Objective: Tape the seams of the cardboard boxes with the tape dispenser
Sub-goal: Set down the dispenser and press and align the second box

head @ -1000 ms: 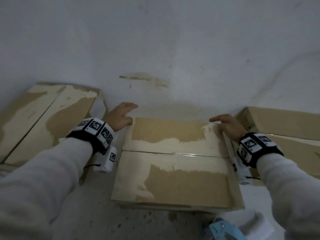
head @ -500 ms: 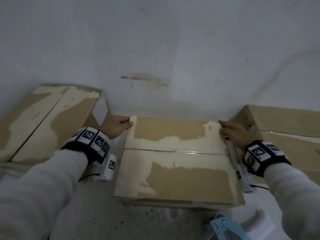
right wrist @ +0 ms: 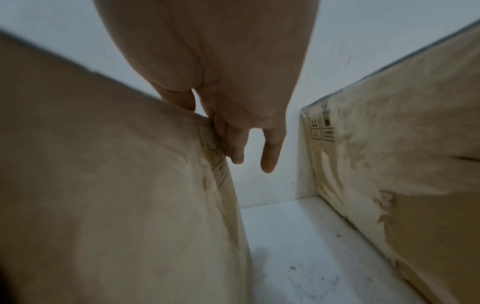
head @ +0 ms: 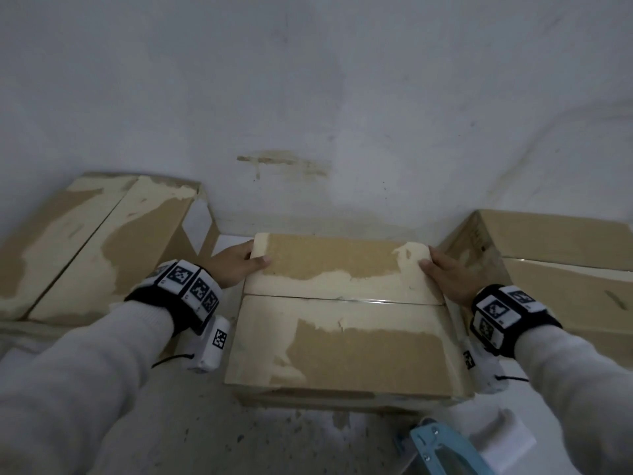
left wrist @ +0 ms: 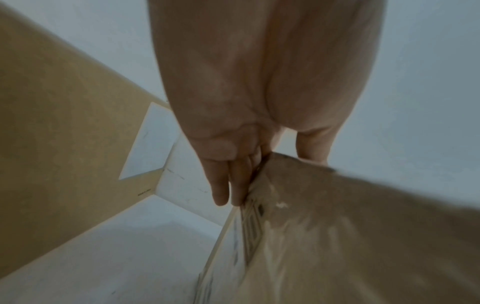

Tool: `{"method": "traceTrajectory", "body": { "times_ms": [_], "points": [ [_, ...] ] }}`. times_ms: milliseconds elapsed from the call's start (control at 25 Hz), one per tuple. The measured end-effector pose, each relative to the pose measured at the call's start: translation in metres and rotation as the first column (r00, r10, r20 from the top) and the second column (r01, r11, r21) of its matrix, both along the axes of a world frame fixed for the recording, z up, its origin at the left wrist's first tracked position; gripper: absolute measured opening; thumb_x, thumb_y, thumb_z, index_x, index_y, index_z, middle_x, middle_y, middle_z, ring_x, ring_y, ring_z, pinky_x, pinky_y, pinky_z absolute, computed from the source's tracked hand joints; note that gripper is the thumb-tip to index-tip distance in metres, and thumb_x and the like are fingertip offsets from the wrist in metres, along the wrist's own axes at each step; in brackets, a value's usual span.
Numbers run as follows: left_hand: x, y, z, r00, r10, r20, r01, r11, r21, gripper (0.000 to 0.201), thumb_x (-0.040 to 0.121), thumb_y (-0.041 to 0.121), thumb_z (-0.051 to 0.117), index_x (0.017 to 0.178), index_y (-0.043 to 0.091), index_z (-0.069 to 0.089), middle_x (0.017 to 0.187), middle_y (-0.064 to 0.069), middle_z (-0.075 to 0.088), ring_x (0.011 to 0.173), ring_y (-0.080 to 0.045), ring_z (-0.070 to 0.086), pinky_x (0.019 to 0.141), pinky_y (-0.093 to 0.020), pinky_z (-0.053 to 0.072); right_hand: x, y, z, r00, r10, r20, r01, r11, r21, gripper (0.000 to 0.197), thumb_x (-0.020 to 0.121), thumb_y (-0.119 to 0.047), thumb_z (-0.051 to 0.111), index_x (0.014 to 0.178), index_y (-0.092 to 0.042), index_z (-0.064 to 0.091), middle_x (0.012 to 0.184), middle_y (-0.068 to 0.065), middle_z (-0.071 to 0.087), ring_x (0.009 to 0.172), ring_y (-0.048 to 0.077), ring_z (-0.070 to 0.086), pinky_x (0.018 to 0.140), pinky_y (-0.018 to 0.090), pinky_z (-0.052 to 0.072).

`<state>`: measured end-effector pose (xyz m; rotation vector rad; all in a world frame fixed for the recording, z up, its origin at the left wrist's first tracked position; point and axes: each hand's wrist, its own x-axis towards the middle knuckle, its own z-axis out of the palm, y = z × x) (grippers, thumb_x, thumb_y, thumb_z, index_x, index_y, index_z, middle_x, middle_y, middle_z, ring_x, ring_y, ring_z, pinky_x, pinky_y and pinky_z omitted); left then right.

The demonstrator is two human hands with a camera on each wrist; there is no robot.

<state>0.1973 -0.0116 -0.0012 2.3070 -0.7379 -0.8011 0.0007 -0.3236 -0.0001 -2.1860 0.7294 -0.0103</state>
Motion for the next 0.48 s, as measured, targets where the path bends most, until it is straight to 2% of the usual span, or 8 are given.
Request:
{"method": "traceTrajectory", "body": {
  "times_ms": [160,320,400,440,480],
  "points": [
    [-0.007,0.000,0.003,1.000,0.012,0.021,-0.013,1.000,0.020,0.057,0.098,0.040,0.035,0.148,0.016,0.025,0.151,-0.003,0.034,0.137,-0.021,0.035,0.103,-0.026,0.027,-0.003,0.007,0.007,0.999,0.029,-0.046,-0.033,0.996,-0.087,0.040,0.100,-0.021,0.035,0.138,-0.007,0.039,0.141,0.016,0.046,0.130,0.030,0.041,0.102,0.029,0.029],
    [-0.014,0.005,0.009,0.997,-0.016,0.076,0.009,0.996,0.094,0.064,0.097,0.047,0.032,0.151,0.020,0.011,0.155,-0.002,0.026,0.140,-0.021,0.031,0.109,-0.030,0.027,-0.021,0.007,0.007,0.988,0.098,-0.118,-0.105,0.993,-0.048,0.053,0.099,-0.032,0.036,0.146,-0.010,0.024,0.148,0.010,0.037,0.137,0.026,0.034,0.107,0.028,0.024],
    [-0.020,0.011,0.009,0.999,-0.017,0.036,0.015,0.999,0.052,0.064,0.097,0.045,0.035,0.151,0.021,0.011,0.155,0.000,0.027,0.140,-0.021,0.032,0.110,-0.033,0.029,-0.038,0.007,0.004,0.981,0.137,-0.134,-0.140,0.990,-0.012,0.067,0.093,-0.048,0.040,0.149,-0.018,0.018,0.151,0.002,0.034,0.139,0.023,0.032,0.111,0.030,0.024],
    [-0.024,0.016,0.009,1.000,-0.009,0.001,0.009,1.000,0.008,0.063,0.097,0.043,0.037,0.150,0.022,0.013,0.154,0.002,0.028,0.139,-0.020,0.032,0.110,-0.034,0.029,-0.047,0.008,0.001,0.979,0.141,-0.149,-0.141,0.990,0.006,0.073,0.089,-0.057,0.040,0.149,-0.022,0.016,0.152,0.000,0.033,0.138,0.022,0.033,0.113,0.035,0.024],
    [-0.031,0.021,0.009,0.999,0.003,-0.045,-0.005,0.999,-0.047,0.064,0.096,0.043,0.041,0.150,0.022,0.013,0.153,0.003,0.029,0.139,-0.020,0.032,0.112,-0.033,0.029,-0.056,0.014,0.003,0.979,0.135,-0.151,-0.134,0.991,0.022,0.075,0.088,-0.058,0.040,0.150,-0.025,0.013,0.152,-0.001,0.032,0.138,0.022,0.032,0.114,0.038,0.025]
  ]
}}
